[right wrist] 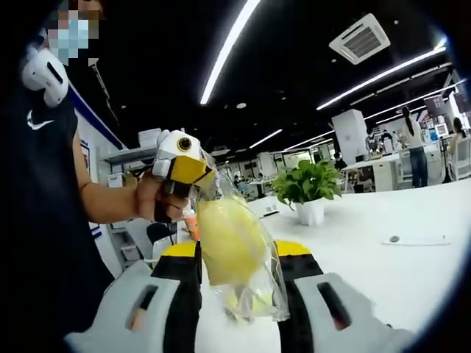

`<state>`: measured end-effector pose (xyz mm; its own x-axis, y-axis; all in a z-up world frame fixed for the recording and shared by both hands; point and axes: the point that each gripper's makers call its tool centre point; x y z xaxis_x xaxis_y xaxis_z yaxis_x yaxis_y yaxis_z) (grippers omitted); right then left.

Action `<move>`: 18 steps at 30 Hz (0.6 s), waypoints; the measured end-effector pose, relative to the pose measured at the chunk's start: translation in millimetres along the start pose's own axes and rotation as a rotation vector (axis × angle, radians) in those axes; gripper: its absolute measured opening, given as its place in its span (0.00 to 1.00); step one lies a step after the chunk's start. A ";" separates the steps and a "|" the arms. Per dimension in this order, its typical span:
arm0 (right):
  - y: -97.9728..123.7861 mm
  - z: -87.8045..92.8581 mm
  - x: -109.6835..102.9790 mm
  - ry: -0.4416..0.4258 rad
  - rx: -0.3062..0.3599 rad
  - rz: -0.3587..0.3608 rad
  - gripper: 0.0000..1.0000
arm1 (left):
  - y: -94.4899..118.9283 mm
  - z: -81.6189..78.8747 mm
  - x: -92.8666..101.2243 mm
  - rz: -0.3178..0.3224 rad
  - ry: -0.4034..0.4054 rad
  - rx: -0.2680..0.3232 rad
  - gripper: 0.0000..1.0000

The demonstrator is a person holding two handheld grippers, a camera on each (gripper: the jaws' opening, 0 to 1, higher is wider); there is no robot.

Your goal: Compare the silicone blocks by pressing each to a similar depth, holding the contact briefly, and releasing to observe deformation and rebound differences across the visible hardness samples.

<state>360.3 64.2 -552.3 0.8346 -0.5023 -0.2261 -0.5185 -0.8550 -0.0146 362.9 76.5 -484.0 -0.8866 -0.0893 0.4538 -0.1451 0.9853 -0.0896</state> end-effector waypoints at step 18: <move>-2.8 0.9 -5.2 -0.018 -0.050 -0.015 0.17 | 7.8 -1.5 -4.7 -0.025 -0.035 0.010 0.00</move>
<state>357.3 69.4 -552.0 0.8387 -0.4872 -0.2435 -0.4954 -0.8681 0.0304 366.6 84.9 -485.5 -0.8977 -0.1190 0.4243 -0.1717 0.9812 -0.0880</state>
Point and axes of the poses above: the point that each gripper's makers call its tool centre point, and the gripper's own axes: y roughly backward along the fingers, x roughly to its right, z roughly out of its underside, and after that the axes turned 15 degrees about z, right-handed
